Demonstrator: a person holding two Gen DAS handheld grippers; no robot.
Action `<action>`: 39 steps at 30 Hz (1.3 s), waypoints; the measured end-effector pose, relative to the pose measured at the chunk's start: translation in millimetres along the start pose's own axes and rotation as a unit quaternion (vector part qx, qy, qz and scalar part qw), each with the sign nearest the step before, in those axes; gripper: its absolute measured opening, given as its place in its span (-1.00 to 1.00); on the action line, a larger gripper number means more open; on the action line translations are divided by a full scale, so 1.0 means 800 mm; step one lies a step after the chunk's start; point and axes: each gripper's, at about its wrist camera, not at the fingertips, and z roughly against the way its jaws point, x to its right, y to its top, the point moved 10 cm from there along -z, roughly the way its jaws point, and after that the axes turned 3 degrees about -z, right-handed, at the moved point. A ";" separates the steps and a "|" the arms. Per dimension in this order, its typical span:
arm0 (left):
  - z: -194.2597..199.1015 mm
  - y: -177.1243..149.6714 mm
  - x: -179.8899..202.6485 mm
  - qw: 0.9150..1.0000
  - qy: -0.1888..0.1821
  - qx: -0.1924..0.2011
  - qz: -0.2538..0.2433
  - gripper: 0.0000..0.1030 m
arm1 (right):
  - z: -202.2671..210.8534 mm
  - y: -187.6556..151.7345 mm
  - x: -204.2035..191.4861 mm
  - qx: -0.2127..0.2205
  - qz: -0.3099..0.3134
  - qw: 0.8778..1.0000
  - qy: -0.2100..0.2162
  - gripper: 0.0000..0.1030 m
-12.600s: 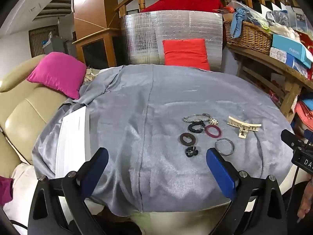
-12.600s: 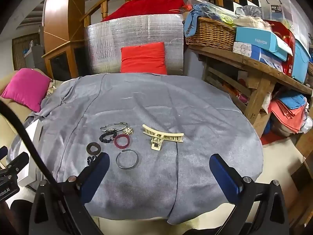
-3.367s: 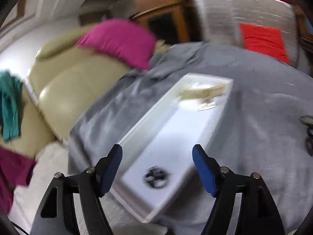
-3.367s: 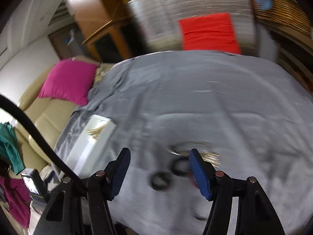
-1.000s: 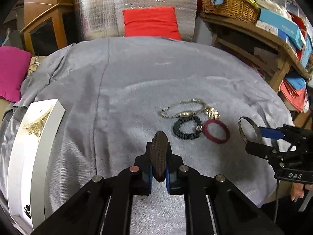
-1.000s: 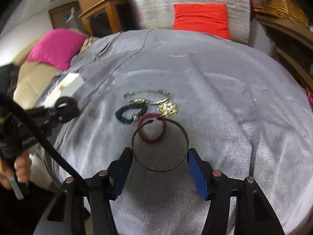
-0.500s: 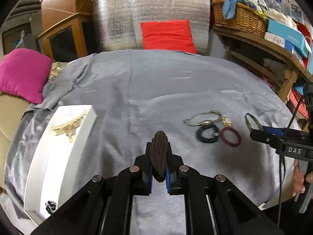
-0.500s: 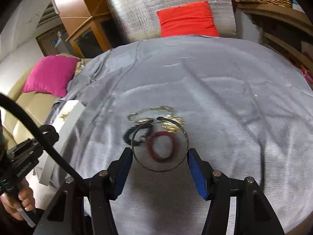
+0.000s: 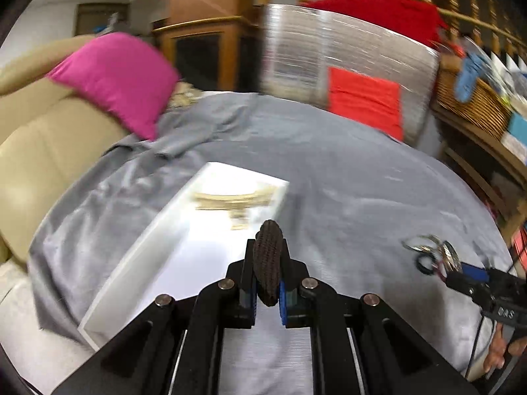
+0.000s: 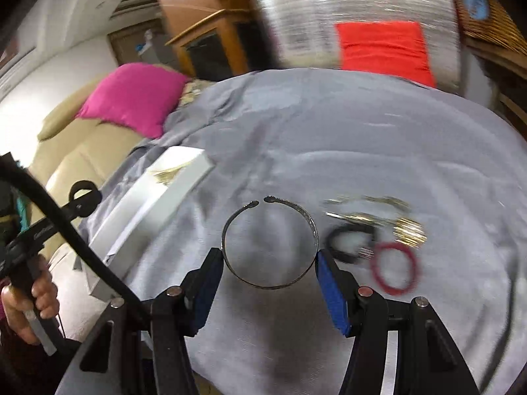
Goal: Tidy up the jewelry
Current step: 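Carry the brown ring into the white tray and release while the right tool releases the bangle there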
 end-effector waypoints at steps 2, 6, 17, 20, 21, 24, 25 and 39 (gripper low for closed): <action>0.002 -0.003 -0.039 1.000 0.017 -0.001 0.024 -0.80 | -0.011 0.008 -0.027 -0.001 0.015 1.000 0.013 0.19; -0.004 -0.031 -0.111 0.995 0.033 -0.039 0.084 -0.80 | -0.040 0.030 -0.107 -0.010 0.059 0.997 0.053 0.19; -0.030 -0.102 -0.160 0.977 0.049 -0.145 0.151 -0.80 | -0.153 0.055 -0.288 -0.083 0.156 0.978 0.115 0.19; -0.031 -0.114 -0.173 0.972 0.059 -0.159 0.164 -0.80 | -0.192 0.052 -0.309 -0.114 0.165 0.973 0.113 0.19; -0.033 -0.118 -0.176 0.970 0.057 -0.164 0.170 -0.80 | -0.201 0.049 -0.315 -0.122 0.169 0.972 0.113 0.19; -0.041 -0.133 -0.175 0.963 0.043 -0.187 0.187 -0.80 | -0.234 0.039 -0.327 -0.160 0.177 0.965 0.106 0.19; -0.046 -0.136 -0.176 0.961 0.040 -0.194 0.192 -0.80 | -0.243 0.036 -0.329 -0.171 0.183 0.963 0.102 0.19; -0.073 -0.163 -0.180 0.946 0.044 -0.244 0.209 -0.80 | -0.291 0.021 -0.314 -0.233 0.184 0.954 0.045 0.20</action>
